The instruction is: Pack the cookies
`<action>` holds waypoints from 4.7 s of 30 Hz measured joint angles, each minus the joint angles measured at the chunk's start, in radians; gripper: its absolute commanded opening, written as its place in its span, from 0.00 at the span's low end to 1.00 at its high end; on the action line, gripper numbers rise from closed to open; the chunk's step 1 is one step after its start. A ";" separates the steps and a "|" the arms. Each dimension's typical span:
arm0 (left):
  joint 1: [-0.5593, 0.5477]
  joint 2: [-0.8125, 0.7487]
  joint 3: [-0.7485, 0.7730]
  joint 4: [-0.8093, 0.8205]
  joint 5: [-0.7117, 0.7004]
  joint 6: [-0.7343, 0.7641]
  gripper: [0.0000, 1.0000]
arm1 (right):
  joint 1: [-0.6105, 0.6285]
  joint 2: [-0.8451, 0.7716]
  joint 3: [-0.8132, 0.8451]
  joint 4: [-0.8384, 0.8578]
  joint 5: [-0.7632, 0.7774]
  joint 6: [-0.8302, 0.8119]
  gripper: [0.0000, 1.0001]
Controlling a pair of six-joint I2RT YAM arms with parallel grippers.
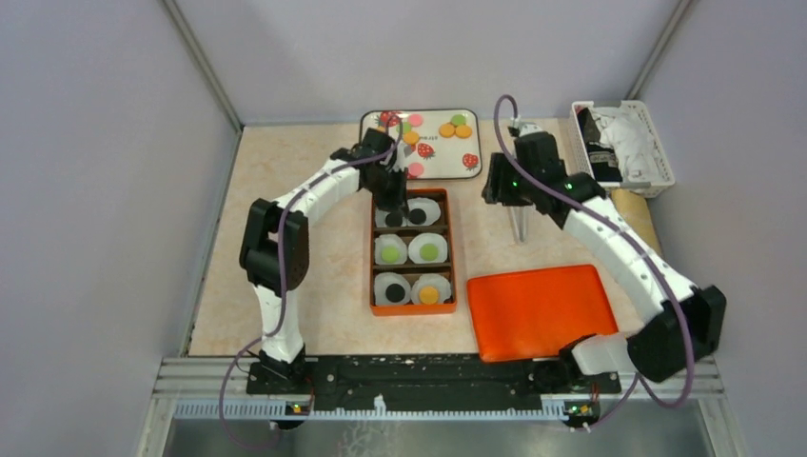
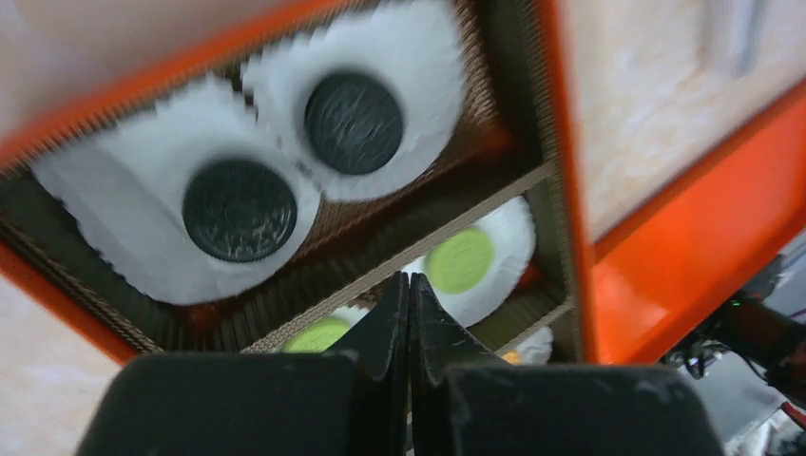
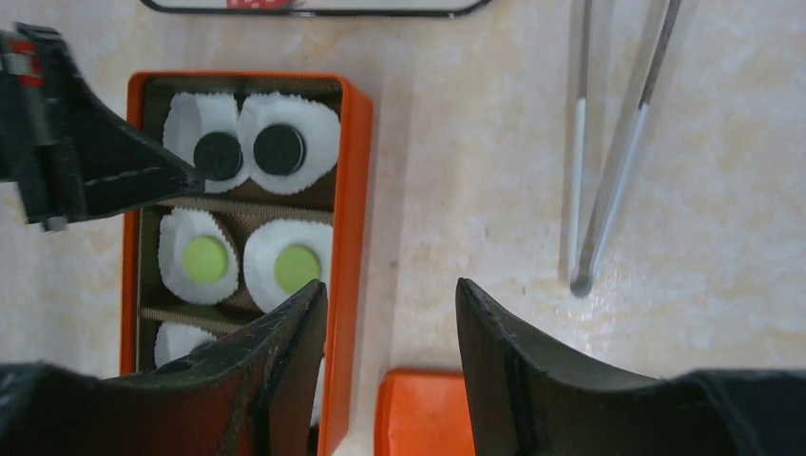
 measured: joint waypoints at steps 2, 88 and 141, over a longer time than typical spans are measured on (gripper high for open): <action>-0.017 -0.001 -0.112 0.009 -0.019 -0.016 0.00 | 0.016 -0.113 -0.113 0.015 -0.004 0.019 0.51; 0.307 -0.270 -0.642 0.289 -0.285 -0.194 0.00 | 0.391 0.289 -0.272 0.127 -0.010 0.103 0.00; -0.023 -0.925 -0.753 0.386 -0.172 -0.178 0.64 | 0.378 -0.049 -0.165 -0.052 0.186 -0.022 0.39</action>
